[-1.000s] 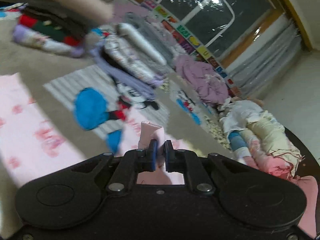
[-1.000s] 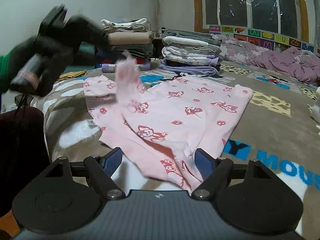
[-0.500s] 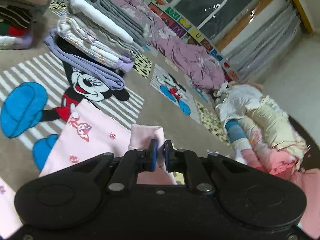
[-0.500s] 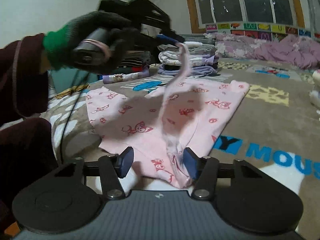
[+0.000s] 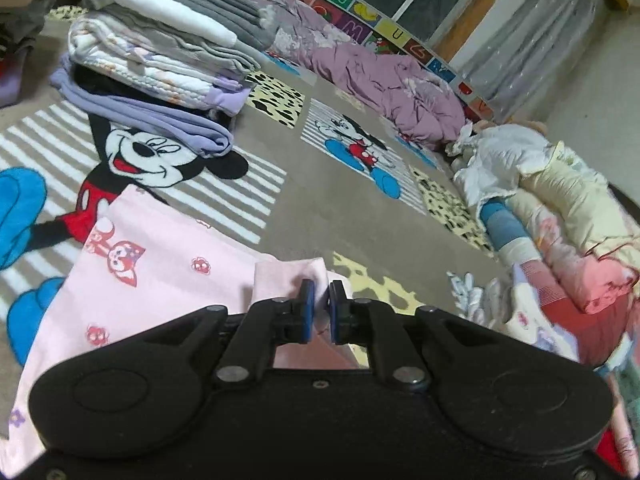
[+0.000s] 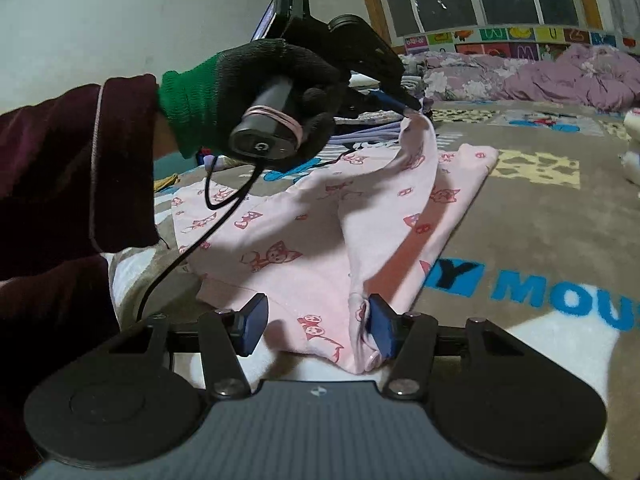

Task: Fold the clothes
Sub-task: 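Lift and fold the sleeve over the garment body with the left gripper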

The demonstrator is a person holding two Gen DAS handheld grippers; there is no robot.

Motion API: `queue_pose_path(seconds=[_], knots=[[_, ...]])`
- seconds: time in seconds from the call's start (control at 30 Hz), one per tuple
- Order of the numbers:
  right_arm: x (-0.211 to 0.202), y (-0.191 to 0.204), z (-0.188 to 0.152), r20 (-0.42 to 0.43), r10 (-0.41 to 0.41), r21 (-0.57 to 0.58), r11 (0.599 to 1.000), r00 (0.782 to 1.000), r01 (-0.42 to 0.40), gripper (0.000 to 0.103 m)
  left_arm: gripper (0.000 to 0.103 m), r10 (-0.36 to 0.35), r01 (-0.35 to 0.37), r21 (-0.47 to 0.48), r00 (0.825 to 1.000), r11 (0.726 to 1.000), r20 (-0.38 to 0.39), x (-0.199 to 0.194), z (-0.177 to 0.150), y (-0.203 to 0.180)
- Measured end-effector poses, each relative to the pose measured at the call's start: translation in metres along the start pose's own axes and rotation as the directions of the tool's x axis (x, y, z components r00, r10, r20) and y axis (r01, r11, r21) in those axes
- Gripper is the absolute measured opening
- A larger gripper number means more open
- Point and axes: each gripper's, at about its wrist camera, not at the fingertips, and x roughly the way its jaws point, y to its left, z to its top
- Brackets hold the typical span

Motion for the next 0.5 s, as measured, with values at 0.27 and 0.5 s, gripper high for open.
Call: queue_pose_path(seconds=[0.27, 0.5], knots=[[0.002, -0.008, 0.001, 0.005, 0.021, 0.059, 0.998, 1.0, -0.021, 0.056, 0.005, 0.075, -0.073, 0.115, 0.997, 0.991, -0.017, 0.026, -0.008, -0.015], [0.003, -0.01, 0.002, 0.003, 0.026, 0.067, 0.997, 1.0, -0.026, 0.057, 0.006, 0.095, -0.09, 0.158, 0.995, 0.983, -0.027, 0.043, -0.011, -0.019]])
